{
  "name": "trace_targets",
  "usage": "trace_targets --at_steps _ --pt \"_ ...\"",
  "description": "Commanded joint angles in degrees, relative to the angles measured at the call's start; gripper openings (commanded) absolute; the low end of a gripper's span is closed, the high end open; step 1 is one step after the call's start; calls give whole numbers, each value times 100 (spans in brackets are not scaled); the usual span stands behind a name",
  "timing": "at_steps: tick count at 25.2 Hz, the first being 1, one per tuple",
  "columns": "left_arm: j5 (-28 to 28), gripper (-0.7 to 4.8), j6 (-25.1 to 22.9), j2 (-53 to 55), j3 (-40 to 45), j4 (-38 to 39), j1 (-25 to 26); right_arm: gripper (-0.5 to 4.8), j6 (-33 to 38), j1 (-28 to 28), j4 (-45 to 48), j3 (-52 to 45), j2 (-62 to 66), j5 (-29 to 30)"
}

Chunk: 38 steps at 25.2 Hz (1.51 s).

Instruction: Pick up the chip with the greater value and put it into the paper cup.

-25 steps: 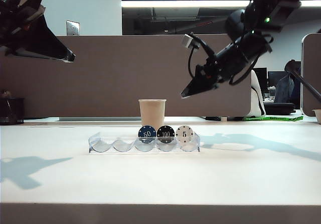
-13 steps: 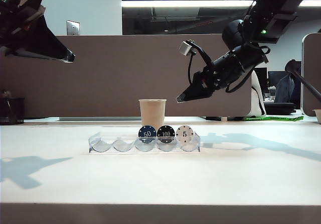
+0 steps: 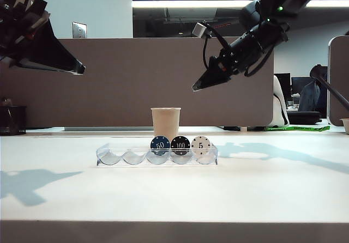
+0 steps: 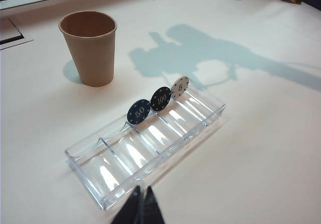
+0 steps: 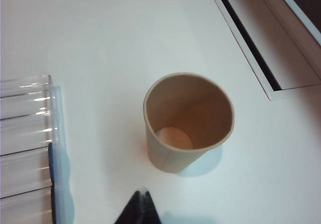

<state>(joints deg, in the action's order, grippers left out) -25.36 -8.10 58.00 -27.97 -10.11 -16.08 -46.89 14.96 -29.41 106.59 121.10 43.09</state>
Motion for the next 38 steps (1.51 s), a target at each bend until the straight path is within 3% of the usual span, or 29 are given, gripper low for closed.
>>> trace_targets --at_steps 1,12,17,19,21,25,32,38 --pt "-44 -5 -4 -11 -15 -81 2 0 -28 17 -444 409 247 -81" --pt "-39 -5 -4 -11 -15 -76 2 -1 -367 444 -1735 890 579 -470" --pt "-39 -5 -4 -11 -15 -72 2 0 -1189 835 -2179 885 579 -1226" --pt "-39 -5 -4 -11 -15 -72 2 63 -1220 942 -2194 885 579 -1541" --pt "-39 -5 -7 -11 -15 -72 2 95 -1231 975 -2199 885 579 -1670" --pt "-39 -5 -4 -11 -15 -72 2 96 -1231 977 -2306 887 577 -1663" --pt "-37 -5 -7 -11 -15 -72 4 192 -1775 990 -2870 887 577 -1666" --pt "-37 -5 -7 -11 -15 -72 4 213 -1947 990 -2839 885 579 -1666"
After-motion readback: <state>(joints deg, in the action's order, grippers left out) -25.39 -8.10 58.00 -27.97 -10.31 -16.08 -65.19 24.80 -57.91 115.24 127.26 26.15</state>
